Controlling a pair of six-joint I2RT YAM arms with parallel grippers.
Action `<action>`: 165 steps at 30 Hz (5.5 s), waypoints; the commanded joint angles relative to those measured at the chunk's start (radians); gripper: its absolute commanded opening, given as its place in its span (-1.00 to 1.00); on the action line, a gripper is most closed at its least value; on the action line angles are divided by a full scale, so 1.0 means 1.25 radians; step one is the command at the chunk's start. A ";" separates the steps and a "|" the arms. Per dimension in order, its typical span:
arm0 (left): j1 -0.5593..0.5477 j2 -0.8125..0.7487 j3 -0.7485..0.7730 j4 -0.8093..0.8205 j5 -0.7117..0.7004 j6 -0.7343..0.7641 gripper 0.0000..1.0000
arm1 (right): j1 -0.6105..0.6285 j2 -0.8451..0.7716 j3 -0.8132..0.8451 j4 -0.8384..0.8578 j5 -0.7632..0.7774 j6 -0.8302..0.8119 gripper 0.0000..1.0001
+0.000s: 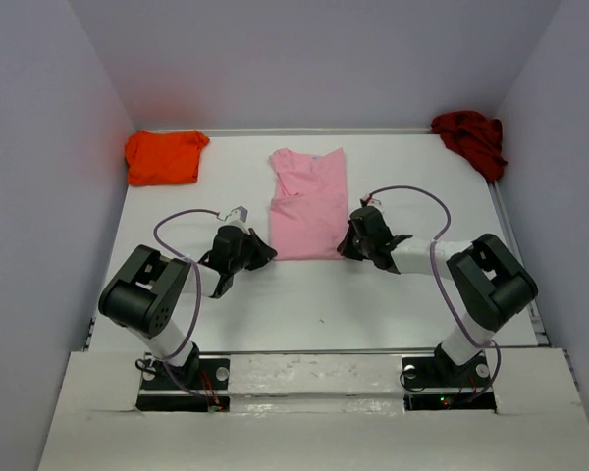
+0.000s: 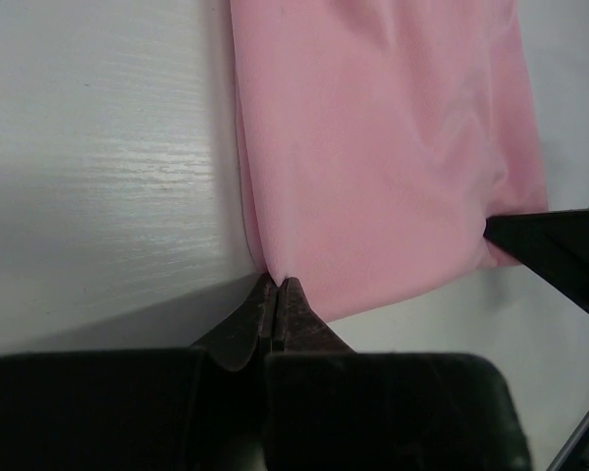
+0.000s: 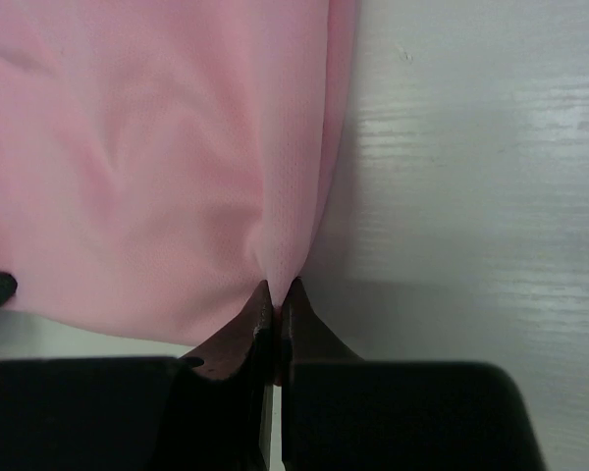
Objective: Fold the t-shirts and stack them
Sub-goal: Fold the tshirt
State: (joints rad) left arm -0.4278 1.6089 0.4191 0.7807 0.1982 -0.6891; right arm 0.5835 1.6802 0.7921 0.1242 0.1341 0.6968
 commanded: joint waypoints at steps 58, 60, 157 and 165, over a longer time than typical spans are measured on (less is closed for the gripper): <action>-0.010 -0.297 0.131 -0.256 0.035 0.020 -1.00 | 0.046 -0.332 0.001 -0.251 0.079 -0.011 -1.00; -0.015 -0.357 0.095 -0.271 0.028 0.014 -1.00 | 0.046 -0.366 -0.021 -0.254 0.073 -0.004 -1.00; -0.207 -0.650 -0.052 -0.345 -0.147 -0.131 -1.00 | 0.180 -0.525 -0.095 -0.397 0.214 0.108 -1.00; -0.227 -0.888 -0.101 -0.496 -0.302 -0.129 -1.00 | 0.192 -0.609 -0.041 -0.494 0.294 0.097 -1.00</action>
State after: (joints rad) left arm -0.7166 0.5335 0.2955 0.2169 -0.0166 -0.8600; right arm 0.8249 0.9081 0.6704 -0.4206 0.3923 0.8352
